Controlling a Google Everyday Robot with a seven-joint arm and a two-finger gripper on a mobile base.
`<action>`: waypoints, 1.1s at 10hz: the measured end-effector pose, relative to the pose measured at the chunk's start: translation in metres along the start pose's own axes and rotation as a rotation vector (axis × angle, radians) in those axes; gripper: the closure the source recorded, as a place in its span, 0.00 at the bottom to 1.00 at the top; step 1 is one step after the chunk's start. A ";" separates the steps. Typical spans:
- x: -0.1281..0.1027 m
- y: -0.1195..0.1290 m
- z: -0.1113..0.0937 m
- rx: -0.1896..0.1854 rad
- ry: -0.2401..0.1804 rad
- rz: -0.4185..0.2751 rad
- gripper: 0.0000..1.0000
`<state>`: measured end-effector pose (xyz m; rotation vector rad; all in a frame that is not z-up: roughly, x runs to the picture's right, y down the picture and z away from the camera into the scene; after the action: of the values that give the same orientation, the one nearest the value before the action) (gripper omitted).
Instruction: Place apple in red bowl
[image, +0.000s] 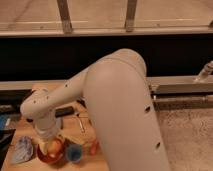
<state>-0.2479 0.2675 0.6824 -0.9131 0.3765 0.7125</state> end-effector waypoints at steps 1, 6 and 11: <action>-0.001 0.001 0.003 -0.007 0.003 -0.005 0.21; 0.006 -0.004 0.002 -0.003 0.005 0.003 0.20; 0.009 -0.027 -0.054 0.086 -0.093 0.062 0.20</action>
<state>-0.2228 0.2154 0.6618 -0.7865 0.3516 0.7875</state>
